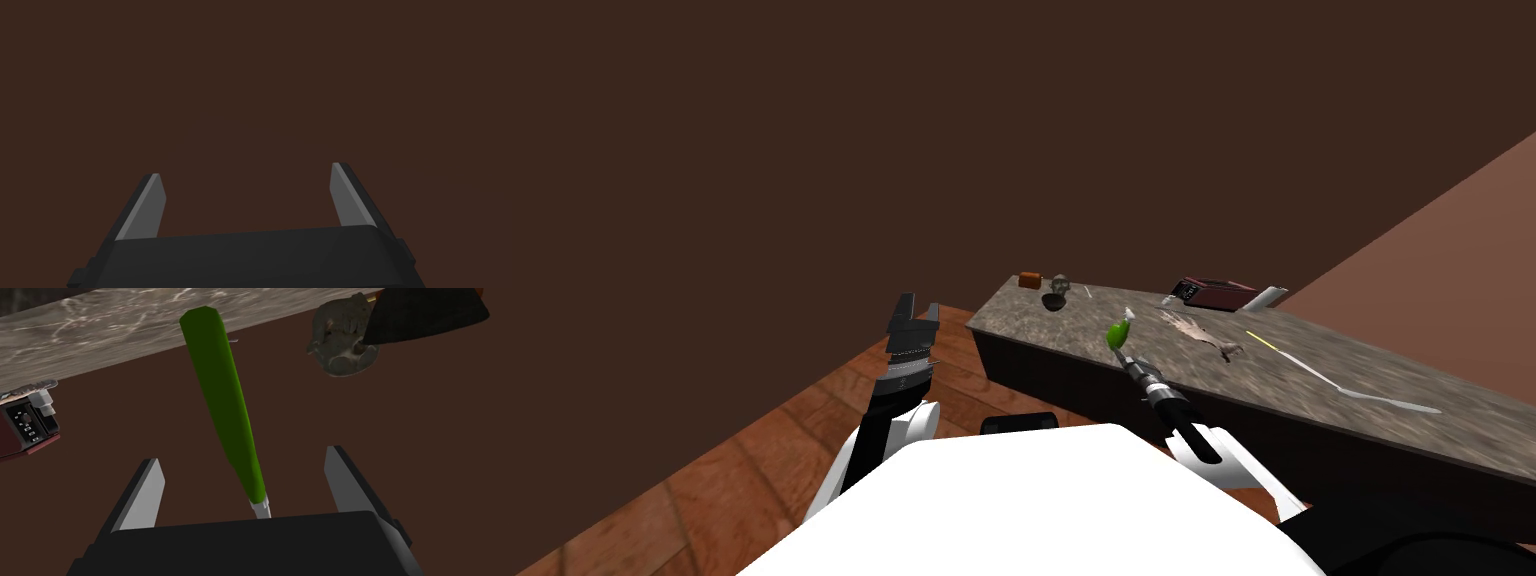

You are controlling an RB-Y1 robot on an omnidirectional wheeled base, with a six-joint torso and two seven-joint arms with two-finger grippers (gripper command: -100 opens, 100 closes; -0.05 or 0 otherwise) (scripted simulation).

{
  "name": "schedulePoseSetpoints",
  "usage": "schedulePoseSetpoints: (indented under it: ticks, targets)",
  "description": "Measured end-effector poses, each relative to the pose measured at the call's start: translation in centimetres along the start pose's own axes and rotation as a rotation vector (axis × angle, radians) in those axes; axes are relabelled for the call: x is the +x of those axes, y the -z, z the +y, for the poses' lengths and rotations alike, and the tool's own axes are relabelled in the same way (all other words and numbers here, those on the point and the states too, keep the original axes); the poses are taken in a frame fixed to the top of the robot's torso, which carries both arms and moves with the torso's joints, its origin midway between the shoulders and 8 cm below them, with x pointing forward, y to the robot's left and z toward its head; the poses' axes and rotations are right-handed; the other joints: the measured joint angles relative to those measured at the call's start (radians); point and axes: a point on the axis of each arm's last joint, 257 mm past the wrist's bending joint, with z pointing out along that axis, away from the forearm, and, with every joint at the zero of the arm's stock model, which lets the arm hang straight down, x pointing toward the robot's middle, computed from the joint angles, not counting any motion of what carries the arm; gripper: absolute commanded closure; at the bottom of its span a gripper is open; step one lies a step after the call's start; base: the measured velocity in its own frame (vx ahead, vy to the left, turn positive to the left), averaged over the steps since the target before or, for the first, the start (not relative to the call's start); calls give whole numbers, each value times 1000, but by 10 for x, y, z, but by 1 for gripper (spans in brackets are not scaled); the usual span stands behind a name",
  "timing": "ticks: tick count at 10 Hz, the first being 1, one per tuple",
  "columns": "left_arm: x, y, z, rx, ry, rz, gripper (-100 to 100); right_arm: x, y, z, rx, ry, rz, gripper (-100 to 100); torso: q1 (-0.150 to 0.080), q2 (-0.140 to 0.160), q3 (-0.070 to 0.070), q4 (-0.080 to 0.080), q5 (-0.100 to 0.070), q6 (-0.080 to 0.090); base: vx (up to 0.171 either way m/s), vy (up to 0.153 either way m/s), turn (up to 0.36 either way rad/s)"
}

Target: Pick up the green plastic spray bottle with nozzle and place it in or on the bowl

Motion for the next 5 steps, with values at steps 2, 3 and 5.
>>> schedulePoseSetpoints:
  ticks: [2, 3, 5]
  targets:
    - [0, 0, 0, 0, 0, 0, 0, -9, -6, -14, 18, 38, 3, -100, -1, 1, 1, 0, 0, 0, 51, 30, 24]
    - [0, 0, 0, 0, 0, 0, 0, -15, -8, -21, 29, 64, 4, -100, -1, 1, 0, 0, 0, 0, 66, 38, 32]
    - [0, 0, 0, 0, 0, 0, 0, -28, -11, -36, 53, 117, 3, -100, -1, 0, 0, 0, 0, 0, 65, 36, 32]
